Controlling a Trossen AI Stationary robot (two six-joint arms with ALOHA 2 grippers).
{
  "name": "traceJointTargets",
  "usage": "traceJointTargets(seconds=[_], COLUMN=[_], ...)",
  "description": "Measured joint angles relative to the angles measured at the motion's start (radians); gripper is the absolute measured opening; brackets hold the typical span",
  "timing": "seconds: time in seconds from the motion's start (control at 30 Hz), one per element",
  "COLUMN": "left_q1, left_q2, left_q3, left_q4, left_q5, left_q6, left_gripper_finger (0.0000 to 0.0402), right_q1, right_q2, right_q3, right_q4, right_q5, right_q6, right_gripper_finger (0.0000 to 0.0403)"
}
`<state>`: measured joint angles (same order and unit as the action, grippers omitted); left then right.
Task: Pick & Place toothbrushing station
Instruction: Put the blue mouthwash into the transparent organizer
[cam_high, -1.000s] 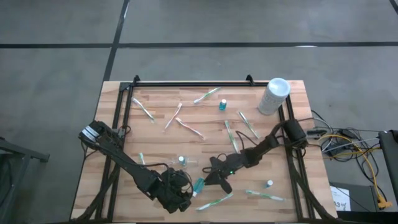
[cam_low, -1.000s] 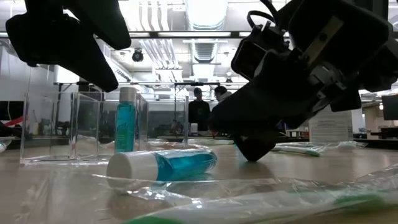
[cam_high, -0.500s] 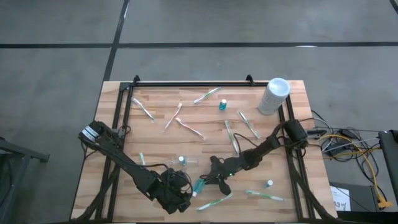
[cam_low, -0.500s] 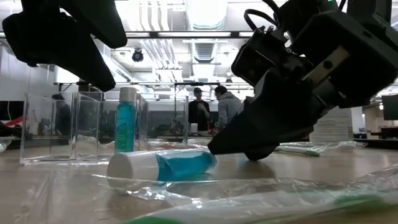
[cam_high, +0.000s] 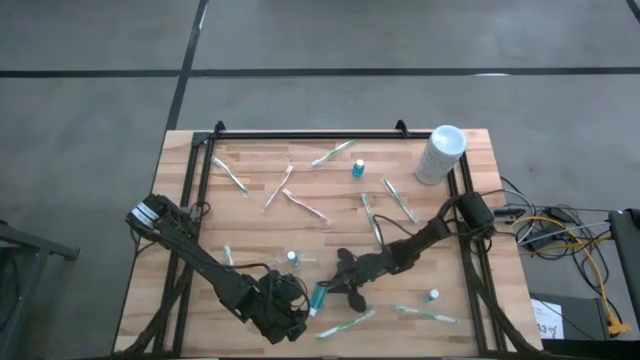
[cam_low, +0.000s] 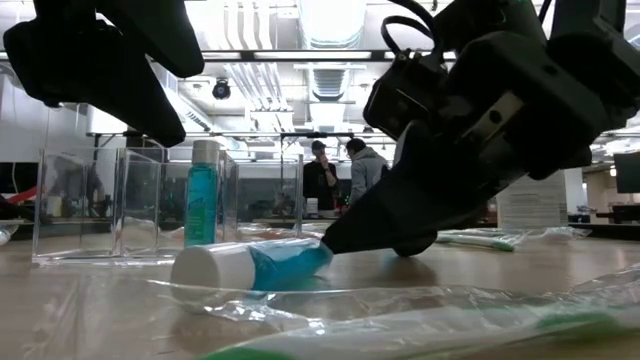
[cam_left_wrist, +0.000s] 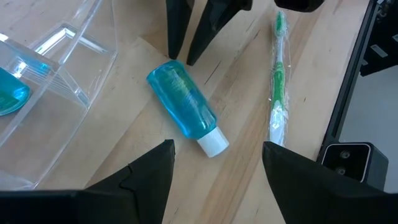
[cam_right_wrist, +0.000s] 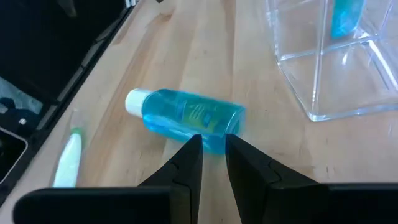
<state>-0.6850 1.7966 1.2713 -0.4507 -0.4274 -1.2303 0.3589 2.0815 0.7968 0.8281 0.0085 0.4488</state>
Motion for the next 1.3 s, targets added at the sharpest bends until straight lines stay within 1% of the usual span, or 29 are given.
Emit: traceJointTargets(seconds=[0.1,0.27,0.33,0.67,1.0,1.17,1.3], left_q1=[0.0,0.0,-0.001,-0.014,-0.015,-0.015,-0.015], left_q2=[0.0,0.0,0.0,0.0,0.0,0.0,0.0], left_q3=[0.0,0.0,0.0,0.0,0.0,0.0,0.0], left_q4=[0.0,0.0,0.0,0.0,0.004,0.005,0.005], left_q5=[0.0,0.0,0.0,0.0,-0.003,-0.007,-0.008], left_q6=[0.001,0.007,0.007,0.006,0.004,0.0,0.0], left_gripper_finger=[0.0248,0.0248,0.0248,0.0248,0.0248,0.0248,0.0248], right_q1=[0.004,0.004,0.004,0.01,0.01,0.009,0.009], right_q2=[0.002,0.007,0.013,0.044,0.042,0.041,0.036], right_q3=[0.034,0.115,0.137,0.224,0.198,0.197,0.197], right_q4=[-0.043,-0.191,-0.209,-0.198,-0.196,-0.119,-0.107], right_q5=[0.006,0.001,-0.001,-0.006,-0.006,-0.009,-0.009], right_q6=[-0.004,-0.008,-0.009,-0.011,0.019,-0.053,-0.06], right_gripper_finger=[0.0068,0.0068,0.0068,0.0068,0.0068,0.0068,0.0068])
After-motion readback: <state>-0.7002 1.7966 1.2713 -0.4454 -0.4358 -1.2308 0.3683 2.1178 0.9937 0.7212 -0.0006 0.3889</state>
